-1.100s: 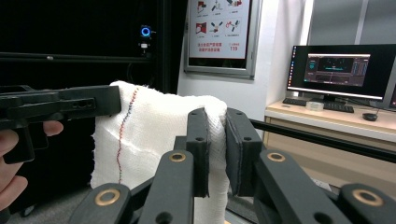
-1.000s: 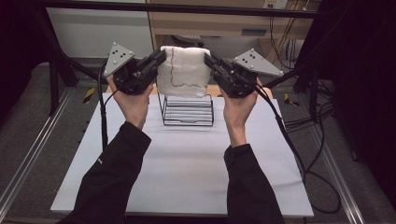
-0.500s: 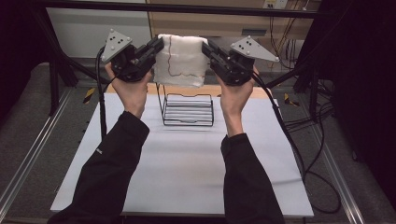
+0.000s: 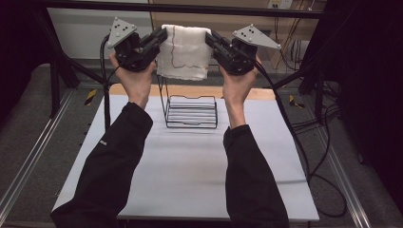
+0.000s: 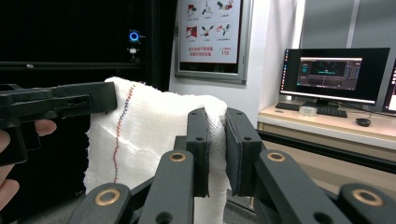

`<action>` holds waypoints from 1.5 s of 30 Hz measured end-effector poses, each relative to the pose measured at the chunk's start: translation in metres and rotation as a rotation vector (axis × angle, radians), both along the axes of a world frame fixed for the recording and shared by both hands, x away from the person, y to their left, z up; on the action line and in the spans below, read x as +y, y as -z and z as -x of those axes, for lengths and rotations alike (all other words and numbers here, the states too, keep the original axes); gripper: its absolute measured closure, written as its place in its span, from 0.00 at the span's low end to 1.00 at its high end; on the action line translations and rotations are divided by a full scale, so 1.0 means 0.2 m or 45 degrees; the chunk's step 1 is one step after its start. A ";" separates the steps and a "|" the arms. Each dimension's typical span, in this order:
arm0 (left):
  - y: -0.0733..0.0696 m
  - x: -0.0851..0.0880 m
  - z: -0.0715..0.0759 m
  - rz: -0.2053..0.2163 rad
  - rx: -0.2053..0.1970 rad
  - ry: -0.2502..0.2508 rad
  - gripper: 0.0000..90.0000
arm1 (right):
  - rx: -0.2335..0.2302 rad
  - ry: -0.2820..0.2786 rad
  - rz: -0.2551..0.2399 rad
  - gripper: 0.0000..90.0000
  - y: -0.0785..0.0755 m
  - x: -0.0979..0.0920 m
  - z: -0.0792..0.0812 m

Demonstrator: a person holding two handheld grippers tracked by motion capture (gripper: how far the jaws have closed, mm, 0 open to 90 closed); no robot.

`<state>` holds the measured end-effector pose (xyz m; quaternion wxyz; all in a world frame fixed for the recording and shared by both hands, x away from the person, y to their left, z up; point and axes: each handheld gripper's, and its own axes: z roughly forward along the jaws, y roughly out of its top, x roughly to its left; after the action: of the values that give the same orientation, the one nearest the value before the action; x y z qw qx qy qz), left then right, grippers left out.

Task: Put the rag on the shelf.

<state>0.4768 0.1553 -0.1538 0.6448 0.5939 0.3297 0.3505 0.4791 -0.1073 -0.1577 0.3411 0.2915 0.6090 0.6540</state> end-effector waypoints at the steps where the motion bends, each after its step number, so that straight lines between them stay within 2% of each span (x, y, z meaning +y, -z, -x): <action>1: 0.00 0.00 -0.01 -0.001 -0.002 0.000 0.94 | 0.002 0.002 -0.001 0.90 0.00 0.00 -0.01; 18: 0.04 -0.01 -0.15 -0.018 0.025 -0.016 0.94 | 0.067 0.037 0.015 0.90 0.02 0.01 -0.18; 24: 0.06 -0.03 -0.19 -0.003 0.039 -0.017 0.94 | 0.086 0.040 0.019 0.90 0.03 0.00 -0.22; 29: 0.08 -0.04 -0.21 -0.032 0.035 -0.037 0.94 | 0.105 0.048 0.013 0.90 0.05 0.00 -0.25; 33: 0.11 -0.05 -0.24 -0.041 0.050 -0.036 0.94 | 0.124 0.052 0.013 0.90 0.07 0.00 -0.28; 40: 0.16 -0.04 -0.26 -0.051 0.077 -0.023 0.94 | 0.145 0.054 0.025 0.90 0.12 0.00 -0.29; 45: 0.19 -0.04 -0.25 -0.065 0.076 -0.009 0.94 | 0.158 0.052 0.034 0.90 0.15 -0.01 -0.29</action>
<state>0.5270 0.1472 -0.1911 0.6181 0.6191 0.3420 0.3431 0.5367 -0.1099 -0.1876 0.3198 0.3393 0.6315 0.6195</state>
